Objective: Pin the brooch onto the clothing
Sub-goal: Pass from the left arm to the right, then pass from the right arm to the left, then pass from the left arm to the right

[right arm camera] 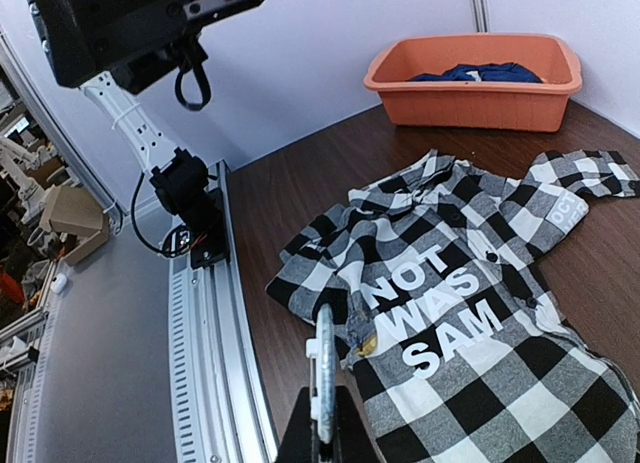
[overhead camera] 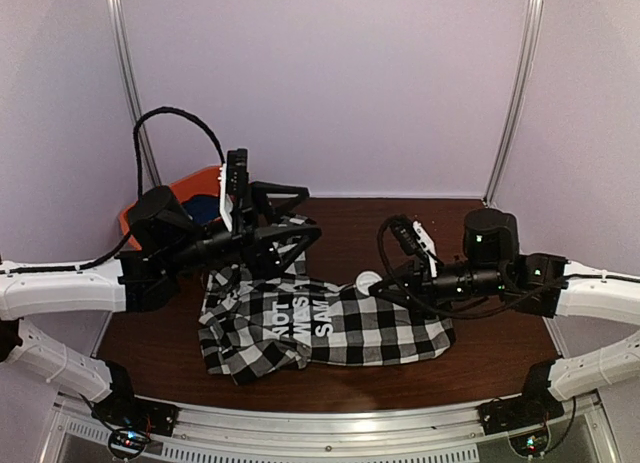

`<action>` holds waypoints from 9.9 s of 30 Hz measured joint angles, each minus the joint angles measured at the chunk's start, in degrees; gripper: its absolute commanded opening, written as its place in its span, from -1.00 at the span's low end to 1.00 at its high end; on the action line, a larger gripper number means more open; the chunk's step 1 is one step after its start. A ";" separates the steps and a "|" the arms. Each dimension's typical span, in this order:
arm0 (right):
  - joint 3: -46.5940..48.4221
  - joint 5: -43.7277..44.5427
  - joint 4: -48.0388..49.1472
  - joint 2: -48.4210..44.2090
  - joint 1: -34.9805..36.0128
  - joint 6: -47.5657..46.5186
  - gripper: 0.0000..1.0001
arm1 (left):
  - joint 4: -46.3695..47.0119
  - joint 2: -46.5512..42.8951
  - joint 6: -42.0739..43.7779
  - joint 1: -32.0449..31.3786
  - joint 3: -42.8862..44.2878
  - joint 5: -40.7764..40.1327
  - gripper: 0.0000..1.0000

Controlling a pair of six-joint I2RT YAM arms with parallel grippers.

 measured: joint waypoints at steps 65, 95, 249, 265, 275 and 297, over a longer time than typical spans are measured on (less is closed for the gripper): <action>7.85 -0.42 -17.73 5.01 3.76 -9.33 -1.00 | -30.51 21.92 8.90 0.28 15.96 31.01 -0.77; 7.74 4.44 -16.28 2.43 4.07 -8.31 0.05 | -26.82 22.32 5.95 0.57 15.58 31.87 -1.00; 0.50 21.92 27.08 9.79 4.52 1.70 0.38 | 13.00 10.03 -18.93 10.03 -2.82 21.33 -1.00; -2.95 16.48 36.48 10.54 6.34 3.23 0.35 | 13.44 10.03 -19.04 10.03 -3.85 19.82 -1.00; -2.60 16.63 38.18 11.06 6.36 4.72 0.24 | 15.19 10.54 -19.65 10.03 -3.85 20.06 -1.00; 1.11 14.56 40.46 14.88 6.38 5.73 -0.48 | 16.33 11.47 -20.02 10.03 -3.89 20.33 -1.00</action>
